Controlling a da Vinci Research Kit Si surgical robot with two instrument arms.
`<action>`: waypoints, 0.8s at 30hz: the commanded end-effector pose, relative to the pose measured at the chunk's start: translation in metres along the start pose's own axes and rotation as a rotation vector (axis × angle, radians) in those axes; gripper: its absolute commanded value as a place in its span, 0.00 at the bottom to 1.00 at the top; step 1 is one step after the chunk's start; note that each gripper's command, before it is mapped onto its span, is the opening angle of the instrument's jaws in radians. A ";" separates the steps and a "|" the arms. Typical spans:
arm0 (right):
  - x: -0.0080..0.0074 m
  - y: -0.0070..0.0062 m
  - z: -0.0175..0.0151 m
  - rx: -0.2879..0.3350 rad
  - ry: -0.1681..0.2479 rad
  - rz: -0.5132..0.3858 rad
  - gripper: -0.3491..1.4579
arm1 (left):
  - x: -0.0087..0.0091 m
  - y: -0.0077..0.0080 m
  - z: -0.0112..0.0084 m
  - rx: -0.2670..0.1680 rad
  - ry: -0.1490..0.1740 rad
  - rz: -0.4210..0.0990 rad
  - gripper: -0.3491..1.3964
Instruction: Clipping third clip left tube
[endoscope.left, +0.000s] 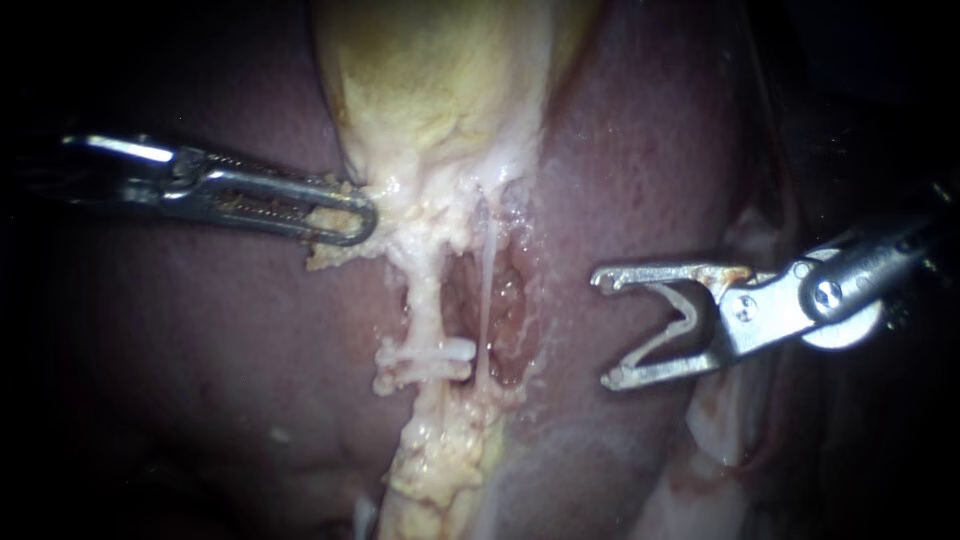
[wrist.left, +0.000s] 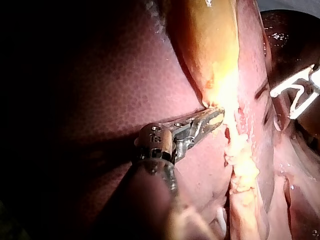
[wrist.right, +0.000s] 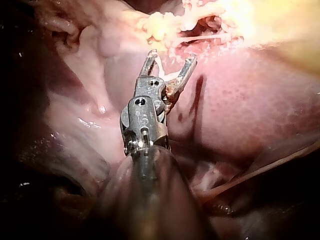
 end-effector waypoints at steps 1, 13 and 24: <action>0.0000 0.0000 0.0000 -0.001 0.000 0.001 0.47 | 0.0000 0.0001 -0.0001 -0.001 0.000 0.000 0.00; 0.0000 0.0002 0.0003 0.031 0.022 0.001 0.47 | 0.0031 0.0030 -0.0060 -0.028 -0.001 -0.033 0.00; 0.0005 0.0004 0.0011 0.045 0.032 0.038 0.47 | 0.0039 0.0039 -0.0077 -0.034 0.012 -0.041 0.00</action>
